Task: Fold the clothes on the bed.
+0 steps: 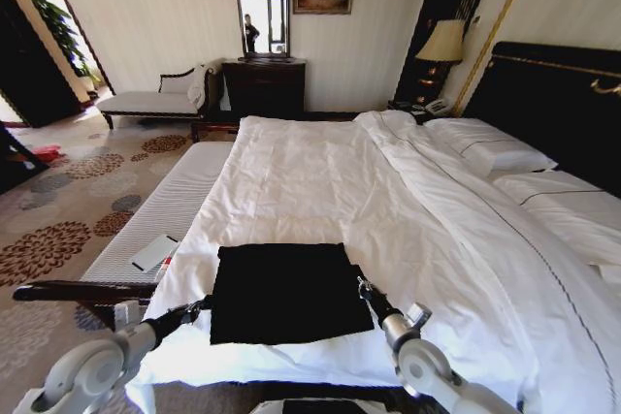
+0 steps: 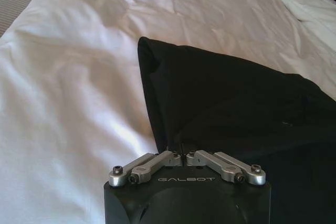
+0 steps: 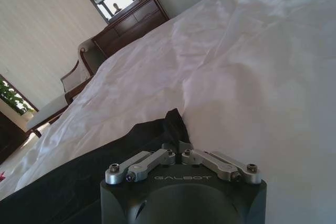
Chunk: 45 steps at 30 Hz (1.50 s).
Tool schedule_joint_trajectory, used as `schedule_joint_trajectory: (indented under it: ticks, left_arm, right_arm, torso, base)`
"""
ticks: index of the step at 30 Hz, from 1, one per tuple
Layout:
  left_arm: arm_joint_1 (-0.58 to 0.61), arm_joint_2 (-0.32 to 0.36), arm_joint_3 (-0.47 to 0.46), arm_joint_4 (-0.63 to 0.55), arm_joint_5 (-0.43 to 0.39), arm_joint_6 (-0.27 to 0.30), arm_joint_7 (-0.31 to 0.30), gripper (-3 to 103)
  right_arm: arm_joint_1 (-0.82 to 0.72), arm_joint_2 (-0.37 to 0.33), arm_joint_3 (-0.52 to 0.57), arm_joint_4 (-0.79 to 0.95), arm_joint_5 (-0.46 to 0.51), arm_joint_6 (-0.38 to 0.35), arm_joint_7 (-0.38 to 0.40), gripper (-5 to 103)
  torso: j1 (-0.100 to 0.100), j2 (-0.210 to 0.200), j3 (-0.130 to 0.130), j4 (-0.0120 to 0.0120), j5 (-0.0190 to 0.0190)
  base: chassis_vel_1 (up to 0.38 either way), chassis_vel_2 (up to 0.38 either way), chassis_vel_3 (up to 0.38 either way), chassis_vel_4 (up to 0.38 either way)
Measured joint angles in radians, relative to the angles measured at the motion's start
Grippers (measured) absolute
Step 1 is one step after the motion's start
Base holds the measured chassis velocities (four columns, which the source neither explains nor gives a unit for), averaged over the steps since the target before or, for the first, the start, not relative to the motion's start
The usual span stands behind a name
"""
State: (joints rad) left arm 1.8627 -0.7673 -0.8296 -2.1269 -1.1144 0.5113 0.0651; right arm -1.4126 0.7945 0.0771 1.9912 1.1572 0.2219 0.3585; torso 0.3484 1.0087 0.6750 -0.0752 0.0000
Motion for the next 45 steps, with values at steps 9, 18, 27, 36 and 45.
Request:
schedule_joint_trajectory:
  ticks: [9,18,27,36,45]
  left_arm:
    - [0.008,-0.043,-0.113,-0.038,0.063,-0.052,0.056,24]
    - [-0.252,-0.082,-0.226,0.039,-0.245,0.03,-0.062,57]
    - [-0.521,-0.125,-0.026,0.28,-0.272,0.116,-0.049,89]
    - [-0.708,-0.235,0.106,0.535,-0.26,0.155,0.057,100]
    - [-0.747,-0.306,0.176,0.605,-0.223,0.175,0.081,100]
  right_arm:
    - [-0.024,0.009,0.037,0.072,-0.046,-0.004,0.018,28]
    - [0.024,0.006,0.146,0.152,0.059,-0.016,0.108,61]
    - [0.184,0.048,0.097,0.044,0.085,-0.055,0.095,94]
    - [0.242,0.075,0.077,-0.058,0.084,-0.066,0.092,100]
    - [0.251,0.085,0.083,-0.093,0.081,-0.07,0.091,100]
  torso:
    - [0.0,0.0,0.0,0.0001,0.0]
    - [0.0,0.0,0.0,-0.0002,-0.0001]
    - [0.0,0.0,0.0,0.0001,0.0002]
    - [0.0,0.0,0.0,0.0,0.0002]
    - [0.0,0.0,0.0,0.0,0.0]
  base:
    - [0.0,0.0,0.0,0.0]
    - [0.0,0.0,0.0,0.0]
    - [0.0,0.0,0.0,0.0]
    - [0.0,0.0,0.0,0.0]
    - [0.0,0.0,0.0,0.0]
